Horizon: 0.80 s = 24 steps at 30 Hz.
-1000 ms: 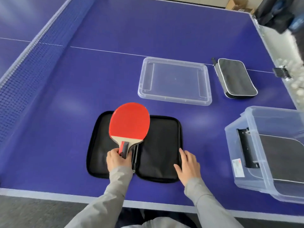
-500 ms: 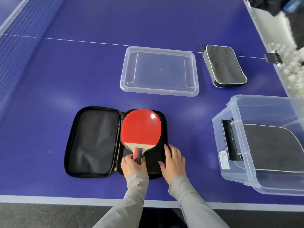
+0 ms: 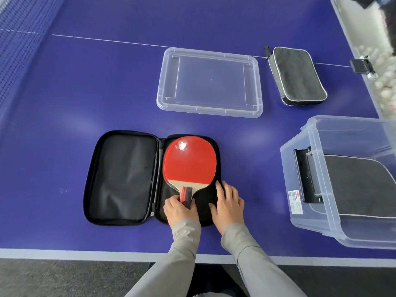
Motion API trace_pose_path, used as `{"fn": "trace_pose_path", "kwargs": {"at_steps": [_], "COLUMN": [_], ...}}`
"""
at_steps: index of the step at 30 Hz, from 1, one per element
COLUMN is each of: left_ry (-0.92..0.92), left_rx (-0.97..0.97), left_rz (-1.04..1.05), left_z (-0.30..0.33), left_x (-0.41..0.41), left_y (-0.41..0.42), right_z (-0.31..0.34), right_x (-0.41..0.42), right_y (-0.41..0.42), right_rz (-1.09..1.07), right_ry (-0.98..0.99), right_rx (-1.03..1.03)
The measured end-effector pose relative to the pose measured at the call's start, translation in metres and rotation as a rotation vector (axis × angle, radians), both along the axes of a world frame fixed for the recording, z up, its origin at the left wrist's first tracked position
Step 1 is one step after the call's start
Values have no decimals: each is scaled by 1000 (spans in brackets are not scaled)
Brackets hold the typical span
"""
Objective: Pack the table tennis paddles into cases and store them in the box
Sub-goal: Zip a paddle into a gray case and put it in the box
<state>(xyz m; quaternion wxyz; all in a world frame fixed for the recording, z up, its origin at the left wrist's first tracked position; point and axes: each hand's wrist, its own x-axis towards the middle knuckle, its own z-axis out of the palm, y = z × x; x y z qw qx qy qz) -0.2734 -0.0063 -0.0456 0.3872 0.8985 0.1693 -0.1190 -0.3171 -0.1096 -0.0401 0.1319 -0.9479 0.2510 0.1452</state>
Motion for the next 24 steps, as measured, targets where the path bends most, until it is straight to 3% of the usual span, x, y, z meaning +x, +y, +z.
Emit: {"fn": "trace_pose_path", "kwargs": {"at_steps": [7, 14, 17, 20, 24], "left_ry": [-9, 58, -72, -199, -15], "left_rx": [2, -6, 22, 184, 364], "left_rz": [5, -152, -187, -68, 144], "left_z": [-3, 15, 25, 27, 21], "left_x": [-1, 1, 17, 47, 84], "left_y": [-2, 19, 57, 118, 191], "right_z": [-1, 2, 4, 4, 4], "right_x": [0, -3, -8, -15, -20], "right_y": [1, -3, -9, -14, -17], "right_rz": [-5, 5, 24, 45, 61], "right_ry": [2, -12, -24, -13, 16], "right_rx": [-2, 9, 30, 56, 58]}}
